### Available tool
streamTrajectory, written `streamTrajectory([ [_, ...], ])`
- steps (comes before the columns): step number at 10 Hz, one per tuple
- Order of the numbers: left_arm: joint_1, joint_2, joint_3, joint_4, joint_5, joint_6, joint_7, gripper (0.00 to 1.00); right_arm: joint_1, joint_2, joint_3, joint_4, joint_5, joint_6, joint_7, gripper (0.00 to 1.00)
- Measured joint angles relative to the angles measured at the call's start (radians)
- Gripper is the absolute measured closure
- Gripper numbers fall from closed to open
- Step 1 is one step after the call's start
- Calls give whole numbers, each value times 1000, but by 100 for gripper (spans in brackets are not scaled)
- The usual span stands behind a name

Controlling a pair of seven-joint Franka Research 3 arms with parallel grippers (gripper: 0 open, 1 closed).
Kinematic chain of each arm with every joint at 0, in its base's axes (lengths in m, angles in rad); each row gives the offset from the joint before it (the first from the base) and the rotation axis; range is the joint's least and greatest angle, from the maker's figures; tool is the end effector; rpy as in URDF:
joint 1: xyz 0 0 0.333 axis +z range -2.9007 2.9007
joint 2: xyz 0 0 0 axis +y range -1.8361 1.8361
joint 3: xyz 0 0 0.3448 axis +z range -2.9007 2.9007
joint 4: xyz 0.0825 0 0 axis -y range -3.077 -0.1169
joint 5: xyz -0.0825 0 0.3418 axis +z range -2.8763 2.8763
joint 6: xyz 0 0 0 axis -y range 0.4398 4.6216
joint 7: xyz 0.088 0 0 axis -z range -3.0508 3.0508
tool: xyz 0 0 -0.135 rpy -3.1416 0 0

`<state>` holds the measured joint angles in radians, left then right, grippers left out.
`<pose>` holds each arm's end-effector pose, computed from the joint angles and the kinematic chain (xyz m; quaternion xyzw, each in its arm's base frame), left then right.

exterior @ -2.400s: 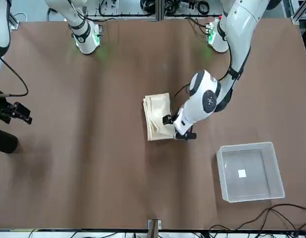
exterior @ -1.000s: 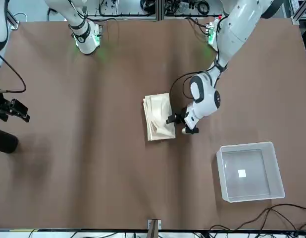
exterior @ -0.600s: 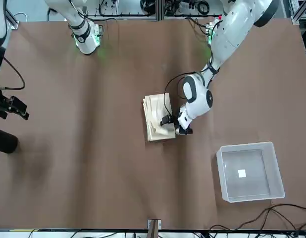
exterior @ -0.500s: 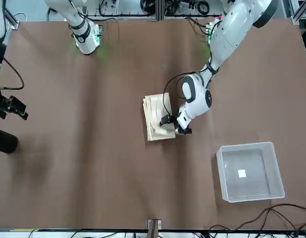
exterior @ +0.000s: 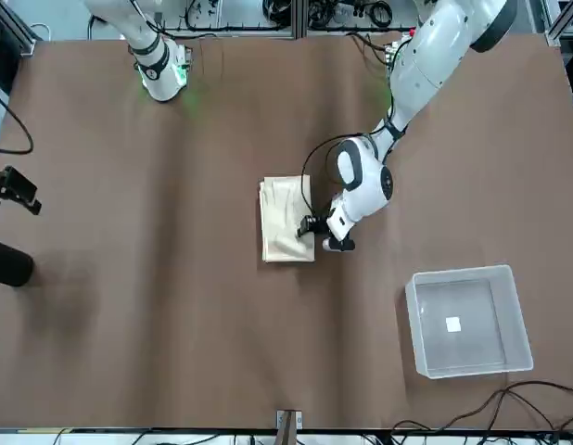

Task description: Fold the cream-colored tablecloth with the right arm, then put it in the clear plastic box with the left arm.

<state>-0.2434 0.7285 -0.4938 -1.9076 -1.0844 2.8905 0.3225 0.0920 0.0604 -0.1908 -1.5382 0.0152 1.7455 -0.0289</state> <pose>0.5135 -0.3715 0.1865 0.9368 0.0689 0.0061 0.3429 0.5514 -0.0493 0.6251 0.9966 -0.0350 0.0739 0.0029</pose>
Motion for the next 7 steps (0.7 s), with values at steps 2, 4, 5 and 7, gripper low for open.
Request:
streamTrajectory([
  [2, 3, -6, -1, 2, 0, 0, 0, 86, 8, -2, -12, 0, 0, -4, 0, 0],
  [4, 9, -17, -1, 2, 0, -5, 0, 86, 15, -2, -21, 0, 0, -4, 0, 0],
  [5, 11, -29, -1, 1, 0, -23, 0, 87, 17, -2, -21, 0, 0, -4, 0, 0],
  [7, 33, -88, 4, -3, 0, -131, -7, 87, 18, -2, -22, 0, 0, -7, -1, 0],
])
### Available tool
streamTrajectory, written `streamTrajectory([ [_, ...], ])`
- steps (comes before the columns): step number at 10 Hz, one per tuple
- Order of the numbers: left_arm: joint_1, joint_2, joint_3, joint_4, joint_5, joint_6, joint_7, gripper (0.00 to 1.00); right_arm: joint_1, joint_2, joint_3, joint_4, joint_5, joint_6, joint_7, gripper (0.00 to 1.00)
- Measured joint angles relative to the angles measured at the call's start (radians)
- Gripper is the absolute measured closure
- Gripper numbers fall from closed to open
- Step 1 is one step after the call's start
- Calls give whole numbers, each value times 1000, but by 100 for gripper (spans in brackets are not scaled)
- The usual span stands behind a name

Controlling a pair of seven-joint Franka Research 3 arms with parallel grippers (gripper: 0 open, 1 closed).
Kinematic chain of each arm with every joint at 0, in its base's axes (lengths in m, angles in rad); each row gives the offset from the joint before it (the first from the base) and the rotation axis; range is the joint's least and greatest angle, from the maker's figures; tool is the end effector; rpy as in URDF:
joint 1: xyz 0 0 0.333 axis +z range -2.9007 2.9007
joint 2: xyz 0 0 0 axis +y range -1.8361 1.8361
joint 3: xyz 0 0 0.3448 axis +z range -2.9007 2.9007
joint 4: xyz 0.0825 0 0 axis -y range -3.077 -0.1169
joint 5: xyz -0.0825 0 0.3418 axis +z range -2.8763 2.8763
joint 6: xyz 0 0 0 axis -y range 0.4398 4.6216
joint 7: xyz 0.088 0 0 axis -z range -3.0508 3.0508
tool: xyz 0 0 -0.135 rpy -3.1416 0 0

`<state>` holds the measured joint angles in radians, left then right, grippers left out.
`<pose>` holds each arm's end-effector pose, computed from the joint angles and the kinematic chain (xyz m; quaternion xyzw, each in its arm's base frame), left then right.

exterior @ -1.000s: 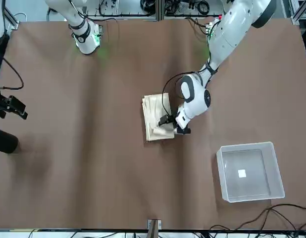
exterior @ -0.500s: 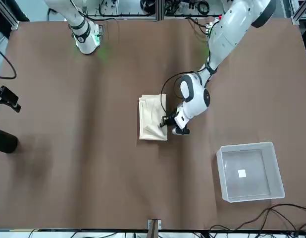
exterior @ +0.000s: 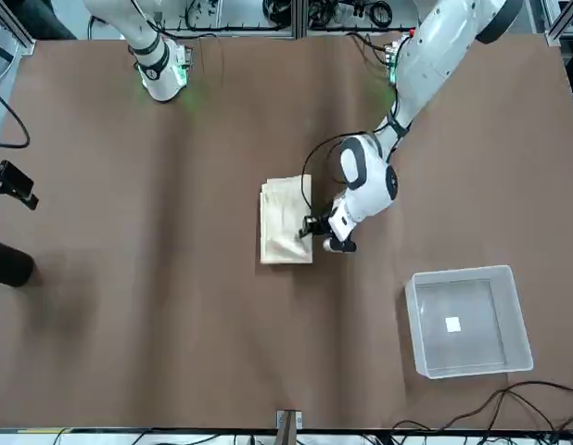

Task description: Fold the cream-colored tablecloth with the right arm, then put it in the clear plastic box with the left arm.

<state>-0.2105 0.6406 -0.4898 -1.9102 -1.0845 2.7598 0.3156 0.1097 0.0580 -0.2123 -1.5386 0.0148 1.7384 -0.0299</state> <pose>0.5211 -0.3683 0.2325 0.9253 0.0511 -0.0066 0.3757 0.5496 -0.0510 0.6256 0.9968 -0.0363 0.0714 0.0035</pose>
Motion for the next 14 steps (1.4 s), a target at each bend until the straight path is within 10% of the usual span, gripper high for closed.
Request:
streamTrajectory([
  [4, 28, -216, 175, -12, 11, -416, -20, 87, 7, 0, 0, 0, 0, -5, -1, 0],
  [8, 31, -332, 372, 26, 239, -763, -55, 87, 7, 0, -1, -1, 0, -5, -1, 0],
  [14, 34, -274, 686, 386, 485, -1202, 23, 87, 8, 0, -3, -2, 0, -5, -1, 0],
])
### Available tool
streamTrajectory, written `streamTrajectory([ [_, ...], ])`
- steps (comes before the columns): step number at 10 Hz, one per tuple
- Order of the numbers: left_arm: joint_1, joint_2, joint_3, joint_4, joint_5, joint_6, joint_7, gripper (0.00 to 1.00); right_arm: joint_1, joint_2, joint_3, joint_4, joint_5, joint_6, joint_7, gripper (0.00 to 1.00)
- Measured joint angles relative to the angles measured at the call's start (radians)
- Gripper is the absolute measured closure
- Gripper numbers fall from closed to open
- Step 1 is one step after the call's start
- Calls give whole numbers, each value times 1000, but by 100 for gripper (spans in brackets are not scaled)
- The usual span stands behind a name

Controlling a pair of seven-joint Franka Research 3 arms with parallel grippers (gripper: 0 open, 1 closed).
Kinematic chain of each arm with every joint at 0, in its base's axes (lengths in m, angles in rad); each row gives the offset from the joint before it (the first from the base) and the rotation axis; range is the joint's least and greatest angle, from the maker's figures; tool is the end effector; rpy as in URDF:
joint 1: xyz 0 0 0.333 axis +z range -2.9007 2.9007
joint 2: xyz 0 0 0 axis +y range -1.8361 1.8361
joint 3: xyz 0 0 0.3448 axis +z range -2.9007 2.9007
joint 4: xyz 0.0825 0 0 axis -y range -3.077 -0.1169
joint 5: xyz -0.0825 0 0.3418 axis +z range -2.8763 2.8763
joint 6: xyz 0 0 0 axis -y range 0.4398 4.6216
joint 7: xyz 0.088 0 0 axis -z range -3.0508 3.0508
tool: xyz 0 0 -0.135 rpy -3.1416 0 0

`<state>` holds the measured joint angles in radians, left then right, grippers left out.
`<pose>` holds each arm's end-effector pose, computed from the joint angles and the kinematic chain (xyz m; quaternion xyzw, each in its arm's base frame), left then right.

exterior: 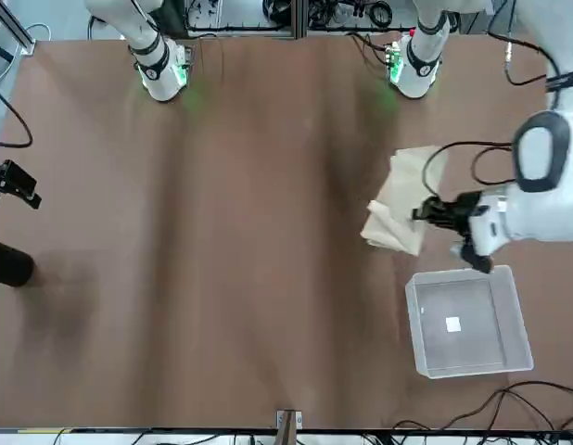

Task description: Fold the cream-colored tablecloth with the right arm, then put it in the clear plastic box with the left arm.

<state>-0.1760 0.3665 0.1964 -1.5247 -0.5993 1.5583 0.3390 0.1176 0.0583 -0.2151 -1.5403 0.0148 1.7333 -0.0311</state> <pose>0.5973 -0.0813 0.4603 0.9475 -0.1080 -0.1067 0.2813 0.5493 -0.0481 0.6241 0.9971 -0.0332 0.0679 0.0032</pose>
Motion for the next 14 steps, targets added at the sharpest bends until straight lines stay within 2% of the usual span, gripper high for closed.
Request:
streamTrajectory([
  [2, 22, 56, 58, 80, 10, -11, 86, 87, 0, 0, -1, 0, 0, 0, 0, 0],
  [6, 111, 182, 73, 247, 36, -11, 238, 87, 0, 0, -1, 0, 0, 0, 0, 0],
  [8, 116, 243, 120, 294, 37, 5, 348, 87, 0, 0, -1, 0, 0, 0, 0, 0],
  [10, 113, 298, 133, 328, 62, 56, 412, 87, 0, 0, -1, 0, 0, 0, 0, 0],
  [14, 76, 394, 132, 367, 242, 254, 493, 87, 0, 0, -2, 0, 0, 0, 0, 0],
])
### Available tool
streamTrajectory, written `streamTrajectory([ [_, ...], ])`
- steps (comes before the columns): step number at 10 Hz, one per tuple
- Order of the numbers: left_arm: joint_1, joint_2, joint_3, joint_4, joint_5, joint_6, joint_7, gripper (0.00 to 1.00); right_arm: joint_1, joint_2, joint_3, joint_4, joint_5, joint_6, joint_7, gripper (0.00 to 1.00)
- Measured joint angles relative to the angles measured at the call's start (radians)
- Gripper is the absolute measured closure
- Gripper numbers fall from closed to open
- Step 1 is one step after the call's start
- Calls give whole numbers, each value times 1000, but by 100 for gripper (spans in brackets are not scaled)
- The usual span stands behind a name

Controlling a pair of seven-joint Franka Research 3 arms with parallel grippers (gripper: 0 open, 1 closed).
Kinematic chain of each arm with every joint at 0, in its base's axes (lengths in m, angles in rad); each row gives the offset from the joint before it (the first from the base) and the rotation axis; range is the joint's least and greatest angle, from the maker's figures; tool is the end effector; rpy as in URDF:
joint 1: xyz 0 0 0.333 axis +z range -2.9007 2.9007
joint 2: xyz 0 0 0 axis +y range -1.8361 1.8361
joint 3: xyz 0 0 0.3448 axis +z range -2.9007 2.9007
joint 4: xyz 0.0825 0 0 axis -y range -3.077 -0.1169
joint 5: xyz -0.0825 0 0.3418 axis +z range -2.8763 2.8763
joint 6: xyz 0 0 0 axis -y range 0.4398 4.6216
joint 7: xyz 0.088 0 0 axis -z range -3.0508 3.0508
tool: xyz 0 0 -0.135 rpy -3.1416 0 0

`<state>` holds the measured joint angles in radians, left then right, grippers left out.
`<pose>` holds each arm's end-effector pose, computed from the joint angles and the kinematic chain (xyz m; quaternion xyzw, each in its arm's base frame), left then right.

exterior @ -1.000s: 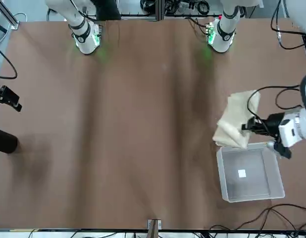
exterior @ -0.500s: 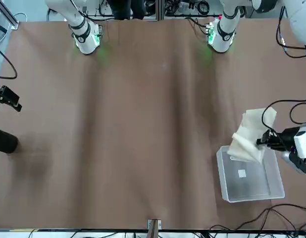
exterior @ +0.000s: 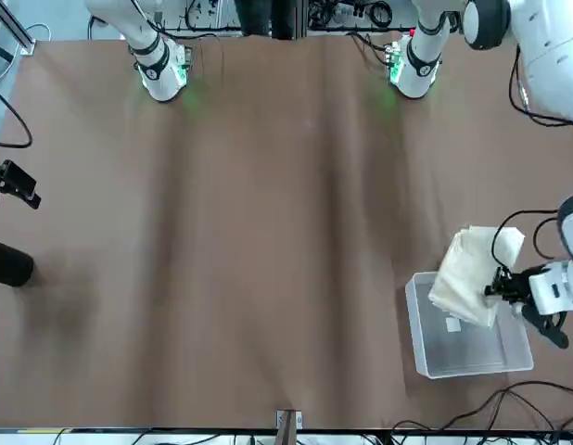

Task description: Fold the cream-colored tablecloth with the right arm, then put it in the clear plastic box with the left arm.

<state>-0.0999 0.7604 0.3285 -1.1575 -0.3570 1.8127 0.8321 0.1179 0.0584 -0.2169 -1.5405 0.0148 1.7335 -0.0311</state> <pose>0.7210 0.0571 0.3606 0.9556 -0.2868 -0.0009 0.0678 0.5492 -0.0489 0.6240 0.9971 -0.0340 0.0679 0.0033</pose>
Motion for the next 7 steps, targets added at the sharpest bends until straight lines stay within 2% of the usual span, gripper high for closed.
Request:
streamTrajectory([
  [5, -76, 71, -2, 1, 204, 190, 2, 87, 0, 0, -1, 0, 0, 0, 0, 0],
  [7, -99, 74, -1, 1, 224, 216, 2, 87, 0, 0, -1, 0, 0, 0, 0, 0],
])
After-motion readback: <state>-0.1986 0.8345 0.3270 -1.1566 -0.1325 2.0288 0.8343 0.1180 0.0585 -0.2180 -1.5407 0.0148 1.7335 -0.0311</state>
